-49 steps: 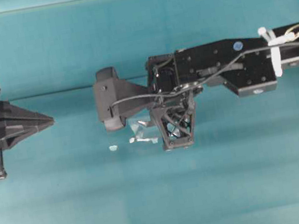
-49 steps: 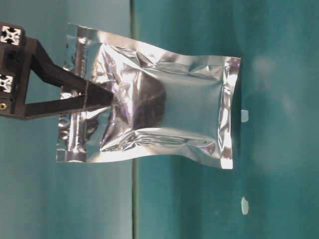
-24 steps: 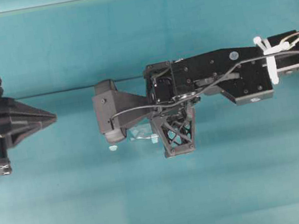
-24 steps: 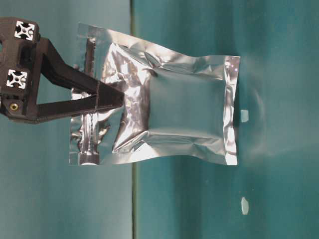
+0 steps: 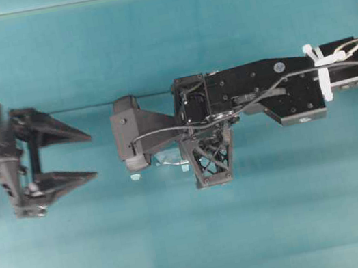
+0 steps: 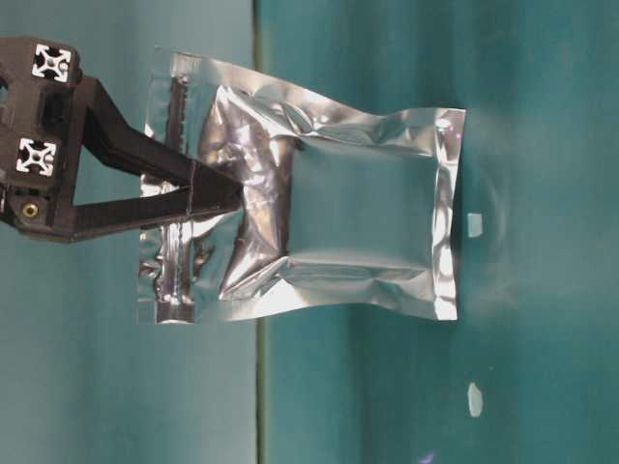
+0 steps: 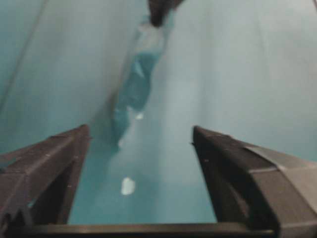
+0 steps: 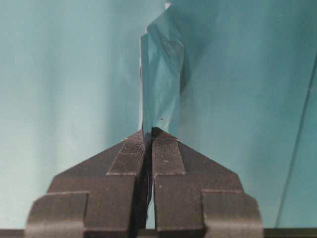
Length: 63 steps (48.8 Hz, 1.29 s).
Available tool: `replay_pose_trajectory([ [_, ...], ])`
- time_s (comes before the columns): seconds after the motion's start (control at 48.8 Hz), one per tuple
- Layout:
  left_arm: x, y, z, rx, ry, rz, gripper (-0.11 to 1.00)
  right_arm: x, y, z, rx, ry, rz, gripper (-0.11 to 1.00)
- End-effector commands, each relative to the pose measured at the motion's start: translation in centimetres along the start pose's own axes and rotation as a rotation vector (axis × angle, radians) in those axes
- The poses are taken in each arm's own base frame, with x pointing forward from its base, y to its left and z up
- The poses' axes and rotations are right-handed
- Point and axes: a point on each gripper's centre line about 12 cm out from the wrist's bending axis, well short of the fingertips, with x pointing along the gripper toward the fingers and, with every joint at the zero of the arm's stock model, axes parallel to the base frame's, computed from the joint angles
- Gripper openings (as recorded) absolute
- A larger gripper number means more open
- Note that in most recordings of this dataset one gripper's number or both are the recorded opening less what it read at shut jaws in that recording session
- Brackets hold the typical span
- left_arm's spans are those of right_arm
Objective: Hand over the silver zip bag and make it stand upright.
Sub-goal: 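Hold the bag hanging while moving the left gripper toward it, then close the left gripper on the bag's lower edge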
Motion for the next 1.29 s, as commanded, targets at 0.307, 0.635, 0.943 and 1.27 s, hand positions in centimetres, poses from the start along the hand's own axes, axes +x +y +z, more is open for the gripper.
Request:
replay_pose_trajectory([
  [0.307,4.3,0.4,-2.9,-0.053,-0.067,-0.022,0.9,-0.3,-0.3,-0.1,0.008,-0.015,-0.004,0.01],
  [0.635,8.3,1.1,-5.2,-0.046,-0.009,-0.002,0.9,-0.2,-0.6,-0.6,0.016,-0.01,-0.005,0.01],
  [0.943,12.3,1.5,-6.2,-0.042,0.02,0.008,0.9,-0.1,-0.5,-0.3,0.042,-0.035,-0.007,0.01],
  [1.27,14.9,2.6,-6.4,-0.048,0.003,0.03,0.9,-0.1,-0.5,-0.3,0.045,-0.035,-0.007,0.01],
])
